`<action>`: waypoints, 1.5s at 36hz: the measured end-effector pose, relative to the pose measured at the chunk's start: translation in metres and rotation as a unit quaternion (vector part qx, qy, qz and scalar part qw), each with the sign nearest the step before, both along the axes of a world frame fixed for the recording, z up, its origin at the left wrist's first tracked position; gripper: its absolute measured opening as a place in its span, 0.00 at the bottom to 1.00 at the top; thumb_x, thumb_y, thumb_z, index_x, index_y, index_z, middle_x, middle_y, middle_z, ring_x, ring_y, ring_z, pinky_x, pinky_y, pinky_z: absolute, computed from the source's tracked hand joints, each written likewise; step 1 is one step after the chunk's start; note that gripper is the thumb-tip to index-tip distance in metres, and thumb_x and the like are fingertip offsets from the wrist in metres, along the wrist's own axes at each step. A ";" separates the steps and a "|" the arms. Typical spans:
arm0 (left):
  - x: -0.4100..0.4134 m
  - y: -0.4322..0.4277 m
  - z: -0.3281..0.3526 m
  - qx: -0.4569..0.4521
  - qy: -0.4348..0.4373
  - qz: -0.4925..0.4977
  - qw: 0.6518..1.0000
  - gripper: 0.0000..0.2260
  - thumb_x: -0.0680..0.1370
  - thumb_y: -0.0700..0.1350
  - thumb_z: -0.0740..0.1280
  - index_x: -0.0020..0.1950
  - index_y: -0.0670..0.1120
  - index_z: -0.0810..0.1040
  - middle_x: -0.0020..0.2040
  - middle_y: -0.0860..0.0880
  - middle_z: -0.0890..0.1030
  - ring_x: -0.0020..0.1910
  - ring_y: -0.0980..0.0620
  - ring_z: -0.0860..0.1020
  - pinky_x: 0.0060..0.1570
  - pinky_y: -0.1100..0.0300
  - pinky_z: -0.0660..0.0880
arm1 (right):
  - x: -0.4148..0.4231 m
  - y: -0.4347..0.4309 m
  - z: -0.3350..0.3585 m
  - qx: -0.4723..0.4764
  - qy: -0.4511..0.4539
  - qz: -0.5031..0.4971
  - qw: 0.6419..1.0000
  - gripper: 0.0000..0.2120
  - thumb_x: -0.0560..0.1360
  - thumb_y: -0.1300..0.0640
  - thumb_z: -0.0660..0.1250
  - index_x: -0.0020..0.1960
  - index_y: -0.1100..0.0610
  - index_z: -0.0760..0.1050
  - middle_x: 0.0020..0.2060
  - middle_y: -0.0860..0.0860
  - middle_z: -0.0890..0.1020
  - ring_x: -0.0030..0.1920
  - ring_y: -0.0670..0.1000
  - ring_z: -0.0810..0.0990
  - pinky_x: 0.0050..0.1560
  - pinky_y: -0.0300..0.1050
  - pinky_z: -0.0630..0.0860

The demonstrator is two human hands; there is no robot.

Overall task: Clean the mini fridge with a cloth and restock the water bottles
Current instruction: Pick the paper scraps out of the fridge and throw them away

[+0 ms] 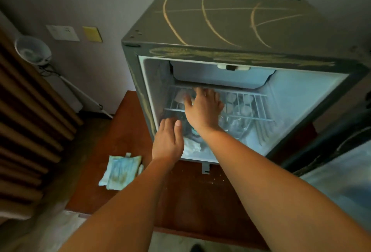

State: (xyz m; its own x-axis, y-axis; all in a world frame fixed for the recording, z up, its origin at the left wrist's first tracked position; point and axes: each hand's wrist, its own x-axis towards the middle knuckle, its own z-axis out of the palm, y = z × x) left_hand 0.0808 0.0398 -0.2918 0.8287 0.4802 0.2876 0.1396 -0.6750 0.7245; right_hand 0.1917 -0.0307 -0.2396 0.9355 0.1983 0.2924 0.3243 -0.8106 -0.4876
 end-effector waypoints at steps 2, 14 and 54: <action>0.001 0.001 -0.006 -0.002 0.011 0.000 1.000 0.19 0.85 0.53 0.50 0.54 0.41 0.75 0.51 0.46 0.74 0.51 0.43 0.74 0.51 0.49 0.71 | 0.002 0.003 -0.002 -0.019 -0.007 0.004 1.000 0.17 0.79 0.40 0.62 0.59 0.51 0.78 0.58 0.55 0.79 0.62 0.60 0.71 0.56 0.54 0.63; -0.005 0.000 -0.007 0.005 0.005 -0.027 1.000 0.21 0.84 0.56 0.50 0.58 0.43 0.75 0.52 0.51 0.72 0.53 0.46 0.75 0.51 0.53 0.71 | -0.013 -0.010 0.000 0.039 -0.010 0.011 0.999 0.12 0.82 0.48 0.61 0.52 0.54 0.79 0.53 0.52 0.81 0.60 0.57 0.73 0.57 0.53 0.65; 0.036 -0.035 -0.162 0.139 0.217 -0.044 0.965 0.25 0.85 0.58 0.46 0.79 0.51 0.62 0.81 0.45 0.59 0.81 0.43 0.52 0.78 0.43 0.49 | -0.063 -0.110 -0.184 0.142 0.032 -0.091 0.985 0.08 0.81 0.53 0.65 0.48 0.58 0.77 0.45 0.50 0.80 0.48 0.53 0.77 0.51 0.59 0.75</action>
State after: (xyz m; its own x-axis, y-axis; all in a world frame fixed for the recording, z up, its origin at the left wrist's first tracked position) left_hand 0.1163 0.0047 -0.4539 0.9338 0.3576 0.0111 0.3237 -0.8577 0.3996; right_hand 0.1291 -0.1403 -0.4240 0.9662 -0.0546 0.2518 0.1484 -0.6810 -0.7171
